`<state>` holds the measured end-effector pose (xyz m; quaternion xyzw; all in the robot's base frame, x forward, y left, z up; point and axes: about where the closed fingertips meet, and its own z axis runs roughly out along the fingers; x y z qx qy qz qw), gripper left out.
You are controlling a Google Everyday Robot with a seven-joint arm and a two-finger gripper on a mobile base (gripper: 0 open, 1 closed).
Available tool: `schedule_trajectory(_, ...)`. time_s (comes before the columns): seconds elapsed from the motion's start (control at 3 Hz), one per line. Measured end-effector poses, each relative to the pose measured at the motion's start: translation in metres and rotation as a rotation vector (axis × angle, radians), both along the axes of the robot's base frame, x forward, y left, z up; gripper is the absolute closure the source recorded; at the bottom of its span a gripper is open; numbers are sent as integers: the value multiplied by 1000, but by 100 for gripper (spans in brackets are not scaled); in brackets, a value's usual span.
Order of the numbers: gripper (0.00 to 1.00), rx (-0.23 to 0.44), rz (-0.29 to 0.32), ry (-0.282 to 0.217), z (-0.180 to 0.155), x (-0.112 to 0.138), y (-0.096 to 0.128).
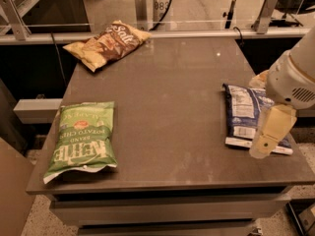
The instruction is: Move blue chip bag near green jalapeno chip bag
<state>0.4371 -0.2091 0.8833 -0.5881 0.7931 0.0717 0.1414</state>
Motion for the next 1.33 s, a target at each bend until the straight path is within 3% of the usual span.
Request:
schedule_trajectory(1.0, 0, -125, -71, 166, -57, -12, -22)
schedule_trajectory(1.33, 18, -135, -100, 182, -64, -10, -29)
